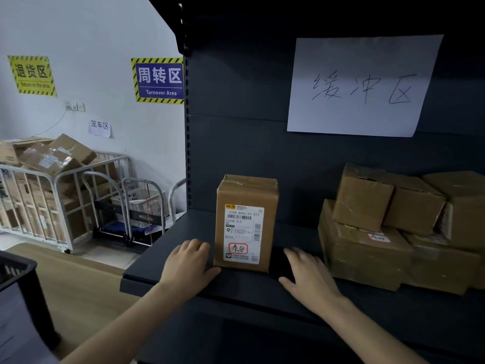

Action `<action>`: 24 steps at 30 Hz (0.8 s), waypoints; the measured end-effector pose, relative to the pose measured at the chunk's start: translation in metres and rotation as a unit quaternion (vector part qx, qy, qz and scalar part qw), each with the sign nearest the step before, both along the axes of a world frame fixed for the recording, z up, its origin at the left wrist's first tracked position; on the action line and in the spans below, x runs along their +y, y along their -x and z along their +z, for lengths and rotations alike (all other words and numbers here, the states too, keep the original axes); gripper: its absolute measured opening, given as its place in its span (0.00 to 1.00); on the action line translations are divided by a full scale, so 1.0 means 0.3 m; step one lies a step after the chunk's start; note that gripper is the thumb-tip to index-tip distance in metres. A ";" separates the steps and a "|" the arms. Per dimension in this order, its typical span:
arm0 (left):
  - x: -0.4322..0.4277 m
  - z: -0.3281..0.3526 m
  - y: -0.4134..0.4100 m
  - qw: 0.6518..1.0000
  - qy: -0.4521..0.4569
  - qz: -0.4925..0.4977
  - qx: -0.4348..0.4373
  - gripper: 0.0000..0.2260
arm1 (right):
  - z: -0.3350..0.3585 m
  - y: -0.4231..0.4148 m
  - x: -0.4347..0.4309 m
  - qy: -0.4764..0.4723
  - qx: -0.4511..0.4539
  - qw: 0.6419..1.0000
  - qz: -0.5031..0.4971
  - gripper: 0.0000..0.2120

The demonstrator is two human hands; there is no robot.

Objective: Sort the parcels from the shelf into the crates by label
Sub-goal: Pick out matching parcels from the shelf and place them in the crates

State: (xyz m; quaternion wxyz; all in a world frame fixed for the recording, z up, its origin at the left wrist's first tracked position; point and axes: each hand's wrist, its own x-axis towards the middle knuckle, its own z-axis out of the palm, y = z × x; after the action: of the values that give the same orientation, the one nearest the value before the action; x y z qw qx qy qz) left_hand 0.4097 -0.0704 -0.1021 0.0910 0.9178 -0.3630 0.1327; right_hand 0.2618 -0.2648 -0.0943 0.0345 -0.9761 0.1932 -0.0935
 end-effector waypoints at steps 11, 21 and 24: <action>-0.065 0.046 0.171 0.998 -0.023 -0.053 -0.038 0.24 | 0.066 0.167 -0.032 0.026 -0.025 0.999 0.016 0.31; -0.285 0.123 0.324 0.990 0.011 -0.141 -0.028 0.21 | 0.151 0.389 -0.162 0.023 -0.070 0.996 -0.043 0.31; -0.373 0.163 0.348 0.984 0.028 -0.170 -0.032 0.22 | 0.184 0.438 -0.215 0.031 -0.095 0.993 -0.062 0.31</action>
State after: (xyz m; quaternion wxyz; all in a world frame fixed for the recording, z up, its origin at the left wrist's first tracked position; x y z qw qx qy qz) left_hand 0.3055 -0.1823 -0.0531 0.1263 0.8350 -0.5127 0.1551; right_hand 0.1304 -0.3294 -0.0392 0.0168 -0.9495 0.2465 -0.1933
